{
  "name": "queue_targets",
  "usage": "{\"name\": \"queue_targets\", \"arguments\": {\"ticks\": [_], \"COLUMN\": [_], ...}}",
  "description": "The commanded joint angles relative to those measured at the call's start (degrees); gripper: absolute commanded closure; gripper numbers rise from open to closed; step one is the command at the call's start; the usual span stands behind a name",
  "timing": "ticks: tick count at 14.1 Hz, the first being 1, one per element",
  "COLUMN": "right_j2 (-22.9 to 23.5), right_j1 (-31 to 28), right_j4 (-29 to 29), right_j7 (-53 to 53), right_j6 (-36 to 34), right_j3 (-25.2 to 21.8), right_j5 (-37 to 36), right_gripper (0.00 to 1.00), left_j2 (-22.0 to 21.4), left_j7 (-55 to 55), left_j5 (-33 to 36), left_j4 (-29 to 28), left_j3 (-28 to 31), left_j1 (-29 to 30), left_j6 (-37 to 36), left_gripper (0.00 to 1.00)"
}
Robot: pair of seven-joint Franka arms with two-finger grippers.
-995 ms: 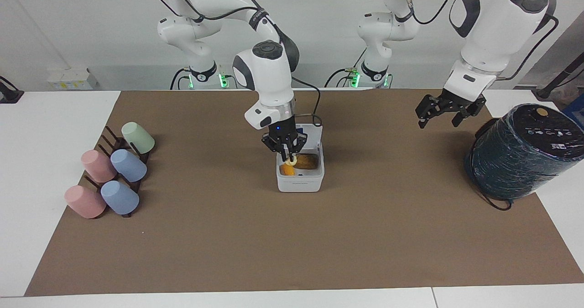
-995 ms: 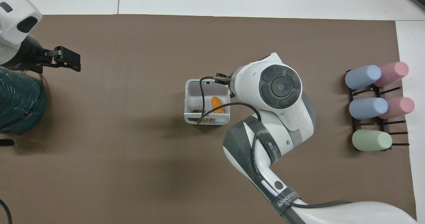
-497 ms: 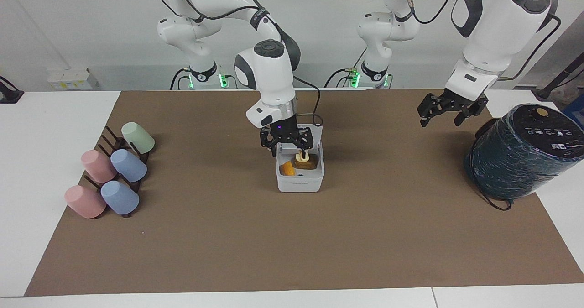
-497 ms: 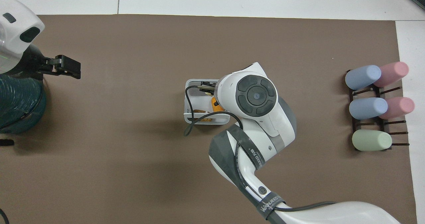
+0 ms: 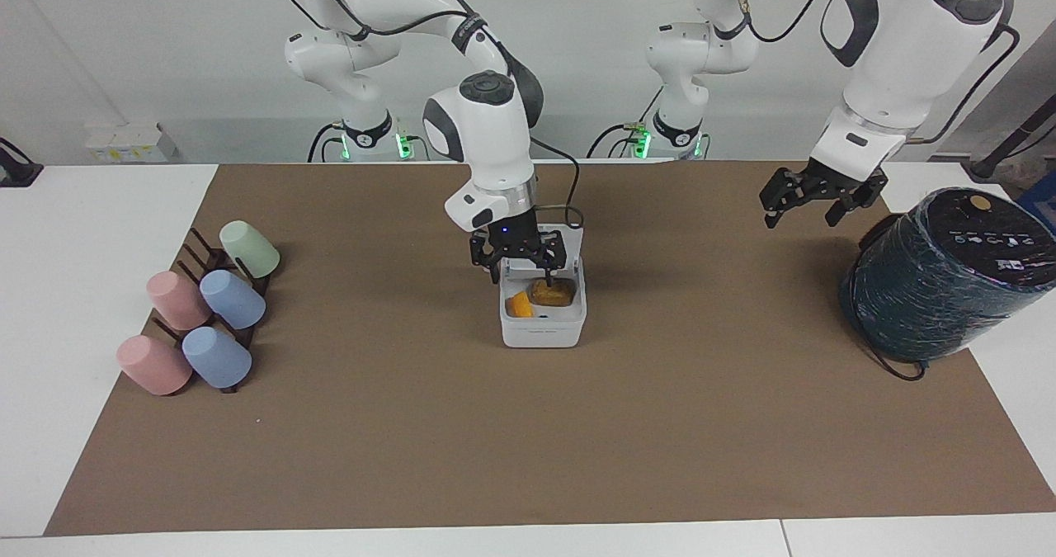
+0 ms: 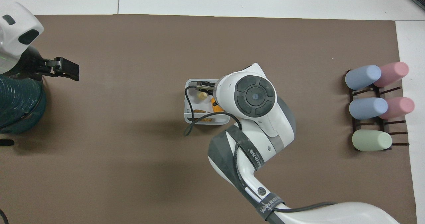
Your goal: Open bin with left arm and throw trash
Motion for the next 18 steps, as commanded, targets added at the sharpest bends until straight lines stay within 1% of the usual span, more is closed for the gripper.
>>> {"name": "queue_targets", "arguments": {"ticks": [1, 5, 6, 8, 9, 10, 11, 12, 14, 16, 18], "right_j2": [-0.48, -2.32, -3.2, -5.22, -6.62, -8.46, -10.04, -11.63, -14.53, -15.16, -15.6], "right_j1": [-1.13, -5.26, -5.88, -9.2, -10.27, -11.93, -13.95, -15.62, -18.44, -19.94, -20.56], "right_j4": [0.51, 0.42, 0.42, 0.42, 0.16, -0.01, -0.1, -0.8, -2.47, -2.3, -2.13], "right_j7": [0.25, 0.07, -0.02, -1.16, -1.95, -2.56, -4.31, -7.03, -14.13, -20.39, -22.68], "right_j6": [-1.01, -1.36, -2.23, -3.81, -5.91, -9.76, -12.84, -14.53, -15.85, -18.49, -21.12], "right_j3": [0.06, -0.38, -0.64, -0.47, -0.38, -0.38, -0.38, -0.38, -0.47, -1.25, -3.36], "right_j5": [-0.52, -0.61, -0.7, -2.62, -2.89, -2.98, -2.98, -2.98, -2.98, -2.81, -2.55], "right_gripper": [0.0, 0.0, 0.0, 0.0, 0.0, 0.0, 0.0, 0.0, 0.0, 0.0, 0.0], "left_j2": [-2.0, -2.0, -2.0, -2.08, -2.08, -2.08, -2.17, -2.17, -2.17, -2.26, -2.26], "left_j7": [0.8, 0.71, 0.71, 0.71, 0.54, 0.54, 0.62, 0.63, 0.71, 0.45, 0.45], "left_j5": [1.04, 1.04, 1.04, 1.04, 1.04, 1.04, 1.04, 0.95, 0.95, 0.95, 0.95], "left_j4": [-2.13, -2.05, -2.04, -2.04, -2.13, -2.13, -2.13, -2.13, -2.22, -2.31, -2.31], "left_j3": [-0.26, -0.44, -0.44, -0.61, -0.7, -0.79, -0.88, -0.88, -0.88, -0.79, -0.7], "left_j1": [1.81, 1.12, 1.03, 1.03, 1.03, 0.94, 1.03, 0.94, 1.03, 1.11, 1.82], "left_j6": [-0.18, 0.18, 0.09, 0.35, 0.44, 0.61, 0.7, 0.7, 0.79, 0.44, 0.61], "left_gripper": [0.0, 0.0, 0.0, 0.0, 0.0, 0.0, 0.0, 0.0, 0.0, 0.0, 0.0]}}
